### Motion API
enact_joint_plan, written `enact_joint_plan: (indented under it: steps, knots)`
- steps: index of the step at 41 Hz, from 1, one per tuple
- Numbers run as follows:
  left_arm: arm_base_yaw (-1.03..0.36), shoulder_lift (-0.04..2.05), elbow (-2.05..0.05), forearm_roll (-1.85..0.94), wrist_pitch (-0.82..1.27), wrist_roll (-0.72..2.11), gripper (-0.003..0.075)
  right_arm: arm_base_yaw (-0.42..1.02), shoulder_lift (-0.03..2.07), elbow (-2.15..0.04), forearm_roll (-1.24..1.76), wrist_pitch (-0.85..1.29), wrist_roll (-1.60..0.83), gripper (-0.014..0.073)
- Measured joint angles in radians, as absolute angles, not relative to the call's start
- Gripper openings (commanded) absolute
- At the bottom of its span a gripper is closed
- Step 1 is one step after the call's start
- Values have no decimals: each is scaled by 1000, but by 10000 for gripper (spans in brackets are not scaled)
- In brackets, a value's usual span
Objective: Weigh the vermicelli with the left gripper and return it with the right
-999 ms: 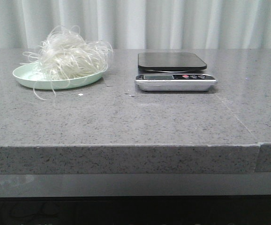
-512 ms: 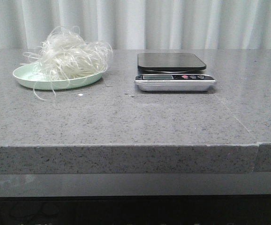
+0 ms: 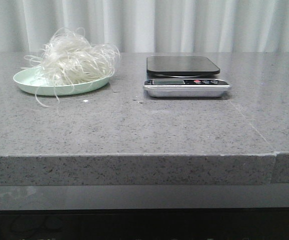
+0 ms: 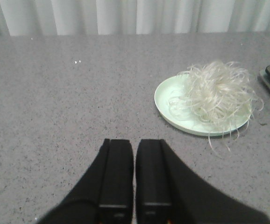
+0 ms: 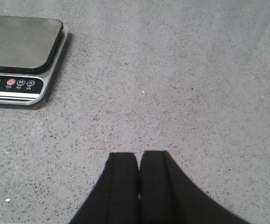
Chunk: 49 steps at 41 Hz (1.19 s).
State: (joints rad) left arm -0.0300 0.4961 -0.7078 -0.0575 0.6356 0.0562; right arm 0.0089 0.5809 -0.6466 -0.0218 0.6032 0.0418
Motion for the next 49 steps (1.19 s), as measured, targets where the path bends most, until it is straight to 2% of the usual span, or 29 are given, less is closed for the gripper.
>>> enact_joint_plan:
  steps: [9,13,18,21,24,35,42,49]
  knots:
    - [-30,522,-671,-57,639,56,165,9,592,-647,-22,605,42,148]
    - [-30,526,-670,-57,639,56,270,9,592,-647,-22,607,42,210]
    - [-30,527,-670,-57,639,56,454,9,592,-647,-22,609,42,391]
    - [-30,527,-670,-57,633,56,515,9,592,-647,-22,610,42,480]
    - [-30,527,-670,-57,627,56,522,9,592,-647,-22,610,42,516]
    - [-30,552,-670,-57,532,56,522,9,592,-647,-22,610,42,512]
    - [-33,658,-713,-62,504,93,522,9,592,-647,-22,610,42,512]
    - [-118,822,-789,-69,495,101,521,9,592,-647,-22,610,42,512]
